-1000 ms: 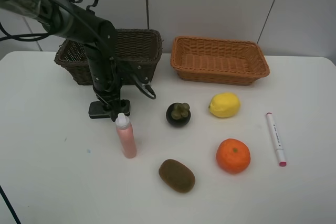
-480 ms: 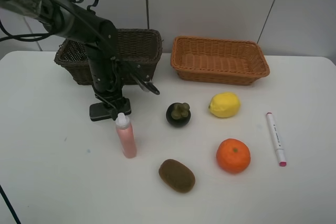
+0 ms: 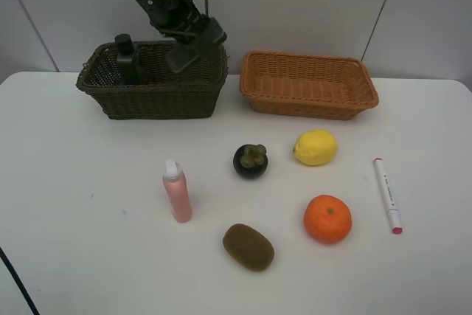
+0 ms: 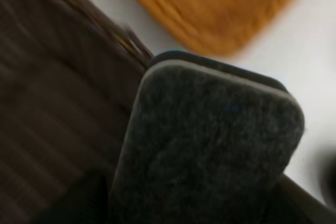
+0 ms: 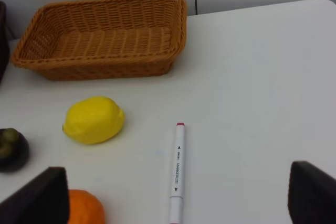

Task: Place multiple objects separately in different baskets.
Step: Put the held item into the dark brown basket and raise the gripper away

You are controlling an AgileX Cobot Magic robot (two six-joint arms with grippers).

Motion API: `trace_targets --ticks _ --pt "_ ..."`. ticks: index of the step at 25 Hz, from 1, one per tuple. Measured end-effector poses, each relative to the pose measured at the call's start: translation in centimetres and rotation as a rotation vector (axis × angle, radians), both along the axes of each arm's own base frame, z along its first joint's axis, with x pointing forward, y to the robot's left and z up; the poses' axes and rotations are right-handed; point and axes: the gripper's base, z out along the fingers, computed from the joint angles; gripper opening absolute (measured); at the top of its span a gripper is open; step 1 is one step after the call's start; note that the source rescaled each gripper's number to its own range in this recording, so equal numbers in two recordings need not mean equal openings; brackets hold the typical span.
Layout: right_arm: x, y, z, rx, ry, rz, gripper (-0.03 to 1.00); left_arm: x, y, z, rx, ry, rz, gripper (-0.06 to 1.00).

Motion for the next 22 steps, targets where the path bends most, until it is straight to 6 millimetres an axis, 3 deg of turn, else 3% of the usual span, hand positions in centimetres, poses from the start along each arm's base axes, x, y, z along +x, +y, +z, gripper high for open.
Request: trace_targets --ticks 3,9,12,13,18,22 --pt "0.0 0.0 0.0 0.000 0.000 0.000 0.98 2.4 1.1 0.3 -0.090 -0.115 0.120 0.55" --pt "0.0 0.0 0.0 0.000 0.000 0.000 0.98 5.3 3.0 -4.0 -0.105 -0.142 0.242 0.56" --pt "0.0 0.0 0.0 0.000 0.000 0.000 0.98 5.8 3.5 -5.6 -0.100 -0.104 0.270 0.88" --pt "0.0 0.0 0.0 0.000 0.000 0.000 0.98 5.7 3.6 -5.9 -0.095 -0.090 0.270 0.93" --pt "0.0 0.0 0.0 0.000 0.000 0.000 0.98 5.6 3.7 -5.6 -0.097 -0.047 0.281 1.00" --pt "0.0 0.0 0.0 0.000 0.000 0.000 0.98 4.9 3.6 -3.3 -0.131 0.117 0.352 1.00"
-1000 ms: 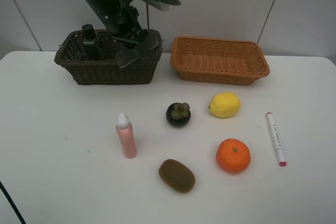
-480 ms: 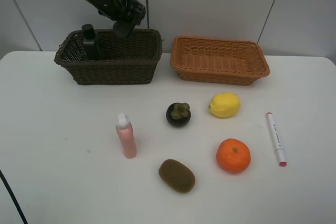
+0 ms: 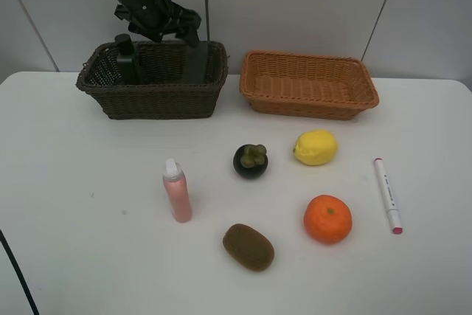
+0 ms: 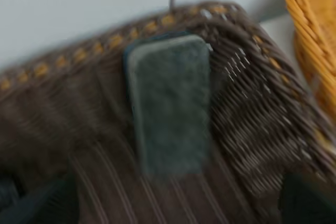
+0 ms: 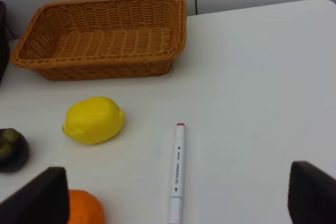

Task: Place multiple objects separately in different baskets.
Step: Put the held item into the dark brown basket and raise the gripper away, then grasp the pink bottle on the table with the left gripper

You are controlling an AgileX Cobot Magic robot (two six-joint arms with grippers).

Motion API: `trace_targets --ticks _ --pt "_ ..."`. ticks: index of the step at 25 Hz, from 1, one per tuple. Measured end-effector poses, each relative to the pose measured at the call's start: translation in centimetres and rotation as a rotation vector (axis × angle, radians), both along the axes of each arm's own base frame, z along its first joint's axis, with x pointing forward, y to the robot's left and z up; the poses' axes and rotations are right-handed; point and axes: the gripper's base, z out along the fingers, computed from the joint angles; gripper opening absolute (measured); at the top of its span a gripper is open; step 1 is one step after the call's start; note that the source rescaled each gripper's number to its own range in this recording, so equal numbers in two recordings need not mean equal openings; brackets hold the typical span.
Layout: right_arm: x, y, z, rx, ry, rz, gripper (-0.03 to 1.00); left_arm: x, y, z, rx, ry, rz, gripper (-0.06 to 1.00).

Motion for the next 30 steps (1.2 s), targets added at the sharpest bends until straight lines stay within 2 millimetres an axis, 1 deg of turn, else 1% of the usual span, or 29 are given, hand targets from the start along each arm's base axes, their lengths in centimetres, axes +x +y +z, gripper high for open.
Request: trace_targets --ticks 2,4,6,8,10,12,13,15,19,22,25,27,30 --pt "0.0 0.0 0.0 0.000 0.000 0.000 0.98 -1.1 0.1 2.0 -0.033 0.153 0.067 1.00" --pt "0.0 0.0 0.0 0.000 0.000 0.000 0.98 -2.2 0.5 3.6 -0.027 0.293 0.144 1.00" --pt "0.0 0.0 0.0 0.000 0.000 0.000 0.98 -2.8 0.9 4.6 -0.001 0.336 0.188 1.00" --pt "0.0 0.0 0.0 0.000 0.000 0.000 0.98 -3.2 1.0 5.2 -0.003 0.348 0.205 1.00" --pt "0.0 0.0 0.0 0.000 0.000 0.000 0.98 -4.0 0.7 5.6 -0.018 0.357 0.199 1.00" --pt "0.0 0.0 0.0 0.000 0.000 0.000 0.98 -5.9 0.2 6.1 -0.014 0.381 0.176 1.00" --pt "0.0 0.0 0.0 0.000 0.000 0.000 0.98 -7.2 -0.2 5.9 -0.004 0.406 0.161 1.00" --pt "0.0 0.0 0.0 0.000 0.000 0.000 0.98 -10.3 -0.9 6.3 0.009 0.440 0.129 1.00" --pt "0.0 0.0 0.0 0.000 0.000 0.000 0.98 -16.5 -1.9 5.8 0.055 0.522 0.083 1.00" --pt "0.0 0.0 0.0 0.000 0.000 0.000 0.98 -20.0 -3.3 4.7 0.089 0.584 0.068 1.00" --pt "0.0 0.0 0.0 0.000 0.000 0.000 0.98 -22.2 -4.6 3.0 0.141 0.638 0.079 1.00" --pt "0.0 0.0 0.0 0.000 0.000 0.000 0.98 -23.2 -5.1 2.0 0.171 0.667 0.097 1.00" --pt "0.0 0.0 0.0 0.000 0.000 0.000 0.98 -23.3 -5.9 0.5 0.193 0.692 0.118 1.00"
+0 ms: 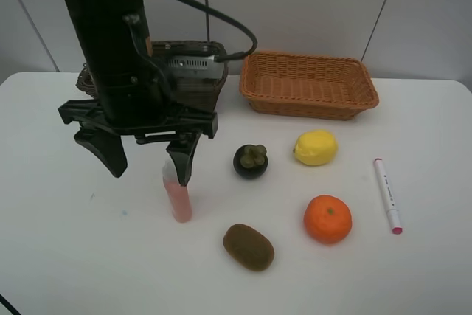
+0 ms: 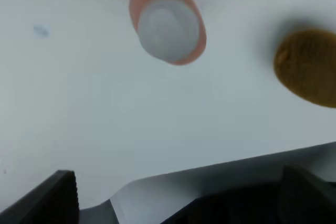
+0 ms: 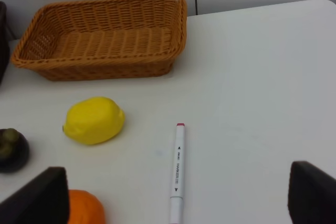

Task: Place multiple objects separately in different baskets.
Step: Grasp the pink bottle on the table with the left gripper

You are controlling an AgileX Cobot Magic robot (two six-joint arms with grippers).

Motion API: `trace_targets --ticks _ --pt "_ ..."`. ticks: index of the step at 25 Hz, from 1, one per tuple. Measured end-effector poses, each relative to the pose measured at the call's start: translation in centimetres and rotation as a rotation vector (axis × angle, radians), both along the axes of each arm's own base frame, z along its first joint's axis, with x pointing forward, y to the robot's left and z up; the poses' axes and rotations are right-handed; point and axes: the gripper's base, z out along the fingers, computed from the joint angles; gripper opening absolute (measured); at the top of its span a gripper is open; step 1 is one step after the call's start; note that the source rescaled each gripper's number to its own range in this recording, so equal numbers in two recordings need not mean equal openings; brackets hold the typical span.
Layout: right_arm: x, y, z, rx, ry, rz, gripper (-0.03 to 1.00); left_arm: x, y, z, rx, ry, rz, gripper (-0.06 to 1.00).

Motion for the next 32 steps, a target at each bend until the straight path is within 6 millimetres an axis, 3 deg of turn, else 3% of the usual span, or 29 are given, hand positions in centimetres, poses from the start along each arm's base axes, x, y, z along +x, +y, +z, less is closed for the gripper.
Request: trace_targets --ticks 18,27,29,30,32 --pt "0.0 0.0 0.0 0.000 -0.001 0.000 0.98 2.7 -1.9 -9.3 0.092 0.040 0.010 1.00" --pt "0.0 0.0 0.0 0.000 -0.001 0.000 0.98 3.0 -2.1 -10.9 0.098 0.041 -0.001 0.99" --pt "0.0 0.0 0.0 0.000 -0.001 0.000 0.98 3.0 -2.1 -10.9 0.098 0.042 -0.006 0.88" --pt "0.0 0.0 0.0 0.000 -0.001 0.000 0.98 3.0 -2.1 -10.9 0.098 0.042 -0.009 0.76" --pt "0.0 0.0 0.0 0.000 -0.001 0.000 0.98 3.0 -2.1 -10.9 0.100 0.044 -0.014 0.40"
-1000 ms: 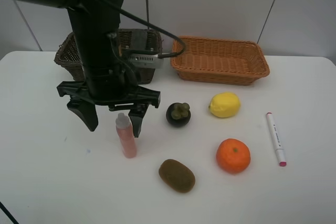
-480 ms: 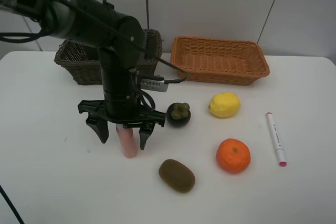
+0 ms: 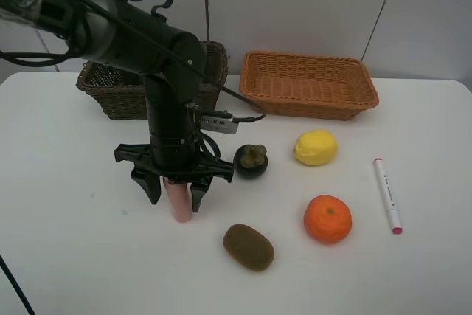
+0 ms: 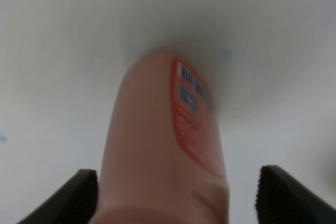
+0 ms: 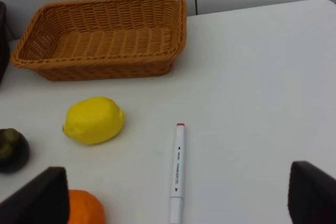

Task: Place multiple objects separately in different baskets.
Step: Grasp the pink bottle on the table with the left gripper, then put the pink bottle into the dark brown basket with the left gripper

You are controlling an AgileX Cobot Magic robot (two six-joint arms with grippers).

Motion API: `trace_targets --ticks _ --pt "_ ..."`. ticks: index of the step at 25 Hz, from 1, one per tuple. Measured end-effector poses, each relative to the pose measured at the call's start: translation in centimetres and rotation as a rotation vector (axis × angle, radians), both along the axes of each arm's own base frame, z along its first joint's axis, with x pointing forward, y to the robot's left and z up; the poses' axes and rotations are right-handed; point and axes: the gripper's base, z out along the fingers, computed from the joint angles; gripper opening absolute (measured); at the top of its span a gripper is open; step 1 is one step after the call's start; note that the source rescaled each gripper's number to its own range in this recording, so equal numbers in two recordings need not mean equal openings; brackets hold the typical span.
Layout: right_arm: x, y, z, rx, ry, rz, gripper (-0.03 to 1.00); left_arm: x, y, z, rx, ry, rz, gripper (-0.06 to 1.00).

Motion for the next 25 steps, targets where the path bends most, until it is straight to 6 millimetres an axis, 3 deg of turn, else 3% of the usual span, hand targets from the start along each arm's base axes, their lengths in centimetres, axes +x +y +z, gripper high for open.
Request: trace_targets --ticks 2,8,10,12,15,19,22,25 --pt "0.0 0.0 0.0 0.000 0.000 0.000 0.98 0.0 0.0 0.0 -0.003 0.004 -0.002 0.03" --pt "0.0 0.0 0.0 0.000 0.000 0.000 0.98 -0.1 0.0 0.5 0.003 0.016 -0.066 0.01" --pt "0.0 0.0 0.0 0.000 0.000 0.000 0.98 0.3 0.0 2.1 -0.006 0.013 -0.097 0.01" --pt "0.0 0.0 0.0 0.000 0.000 0.000 0.98 1.3 -0.1 5.0 -0.048 -0.035 -0.130 0.01" --pt "0.0 0.0 0.0 0.000 0.000 0.000 0.98 4.2 0.3 9.7 -0.140 -0.166 -0.141 0.01" --pt "0.0 0.0 0.0 0.000 0.000 0.000 0.98 9.6 2.9 14.1 -0.229 -0.368 -0.052 0.01" --pt "0.0 0.0 0.0 0.000 0.000 0.000 0.98 14.0 5.8 15.1 -0.251 -0.487 0.036 0.01" --pt "0.0 0.0 0.0 0.000 0.000 0.000 0.98 18.2 8.6 13.9 -0.243 -0.561 0.106 0.01"
